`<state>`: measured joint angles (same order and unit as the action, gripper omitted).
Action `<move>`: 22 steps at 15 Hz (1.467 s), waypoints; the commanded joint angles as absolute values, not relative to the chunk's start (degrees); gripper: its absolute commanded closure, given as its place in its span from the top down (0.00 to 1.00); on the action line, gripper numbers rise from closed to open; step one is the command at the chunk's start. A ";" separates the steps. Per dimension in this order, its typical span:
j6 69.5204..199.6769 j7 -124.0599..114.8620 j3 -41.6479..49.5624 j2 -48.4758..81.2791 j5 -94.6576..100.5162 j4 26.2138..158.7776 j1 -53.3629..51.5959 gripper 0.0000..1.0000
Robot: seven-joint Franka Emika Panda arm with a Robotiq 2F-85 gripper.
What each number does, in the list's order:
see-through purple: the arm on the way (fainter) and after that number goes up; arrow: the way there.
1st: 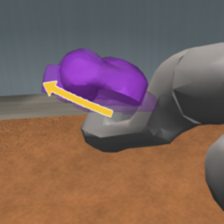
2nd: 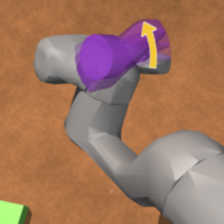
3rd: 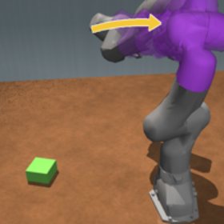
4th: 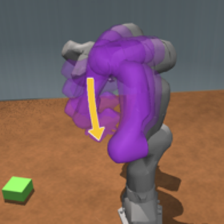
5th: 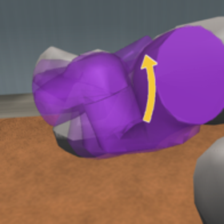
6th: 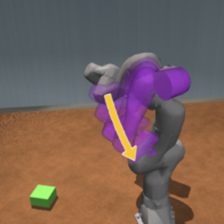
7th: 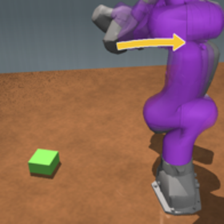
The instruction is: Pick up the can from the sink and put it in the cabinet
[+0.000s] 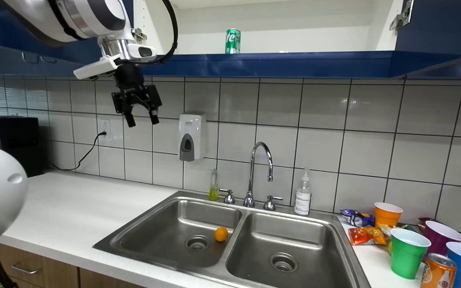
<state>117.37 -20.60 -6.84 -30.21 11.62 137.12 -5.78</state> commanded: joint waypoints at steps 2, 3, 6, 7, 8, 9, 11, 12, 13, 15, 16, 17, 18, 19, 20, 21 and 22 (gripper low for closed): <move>117.45 -19.92 -8.19 -30.23 10.44 137.45 -4.21 1.00; 117.45 -19.92 -8.20 -30.17 10.44 137.45 -4.21 1.00; 117.44 -19.93 -8.21 -30.14 10.45 137.45 -4.21 1.00; 117.44 -19.93 -8.21 -30.14 10.45 137.45 -4.22 1.00; 117.44 -19.93 -8.21 -30.14 10.45 137.45 -4.22 1.00; 117.44 -19.93 -8.21 -30.14 10.45 137.45 -4.22 1.00; 117.56 -20.23 -8.19 -29.90 10.55 137.14 -4.01 1.00; 117.67 -20.45 -8.15 -29.81 10.92 137.01 -3.69 1.00; 117.52 -20.50 -8.09 -29.81 11.18 137.02 -3.43 1.00; 117.23 -21.13 -7.88 -30.23 11.31 137.37 -2.56 1.00; 117.06 -21.35 -7.77 -30.47 11.36 137.58 -2.04 1.00; 116.83 -21.49 -7.74 -30.63 11.44 137.68 -1.54 1.00; 116.84 -21.55 -7.66 -30.70 11.36 137.77 -1.12 1.00; 116.76 -21.70 -7.62 -30.82 11.34 137.90 -0.67 1.00; 116.75 -21.77 -7.59 -30.96 11.39 138.05 -0.27 1.00; 116.52 -21.85 -7.60 -31.01 11.47 138.11 0.10 1.00; 116.42 -21.91 -7.58 -31.12 11.50 138.22 0.42 1.00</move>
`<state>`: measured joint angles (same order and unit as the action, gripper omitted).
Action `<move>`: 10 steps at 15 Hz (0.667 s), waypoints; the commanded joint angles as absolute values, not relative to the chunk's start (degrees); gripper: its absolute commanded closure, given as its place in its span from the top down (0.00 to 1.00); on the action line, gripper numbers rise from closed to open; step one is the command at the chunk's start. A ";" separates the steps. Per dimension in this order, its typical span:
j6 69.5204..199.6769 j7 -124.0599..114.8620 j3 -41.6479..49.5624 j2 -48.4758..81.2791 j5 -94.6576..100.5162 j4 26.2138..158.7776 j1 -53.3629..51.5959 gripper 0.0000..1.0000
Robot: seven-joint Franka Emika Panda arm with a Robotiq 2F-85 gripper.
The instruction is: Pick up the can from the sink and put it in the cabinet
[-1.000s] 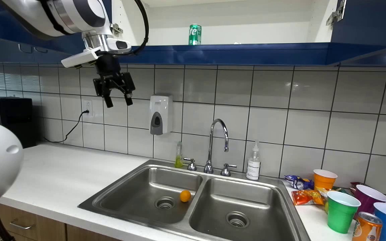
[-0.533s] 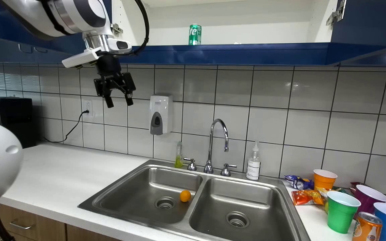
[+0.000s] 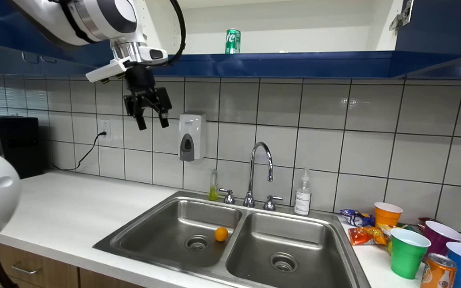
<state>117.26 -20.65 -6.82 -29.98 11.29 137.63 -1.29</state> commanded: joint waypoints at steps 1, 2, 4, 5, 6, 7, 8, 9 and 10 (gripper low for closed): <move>116.39 -21.87 -7.53 -31.22 11.47 138.31 0.65 1.00; 116.19 -21.98 -7.56 -31.32 11.58 138.34 0.94 1.00; 117.12 -20.63 -7.31 -30.05 10.96 137.79 0.54 1.00; 117.12 -20.71 -7.29 -30.08 10.98 137.84 0.71 1.00; 117.11 -20.75 -7.28 -30.10 10.98 137.86 0.78 1.00; 117.11 -20.78 -7.28 -30.11 10.98 137.86 0.80 1.00; 117.10 -20.81 -7.28 -30.12 10.98 137.87 0.80 1.00; 117.10 -20.84 -7.28 -30.12 10.98 137.87 0.80 1.00; 117.10 -20.86 -7.28 -30.12 10.98 137.87 0.80 1.00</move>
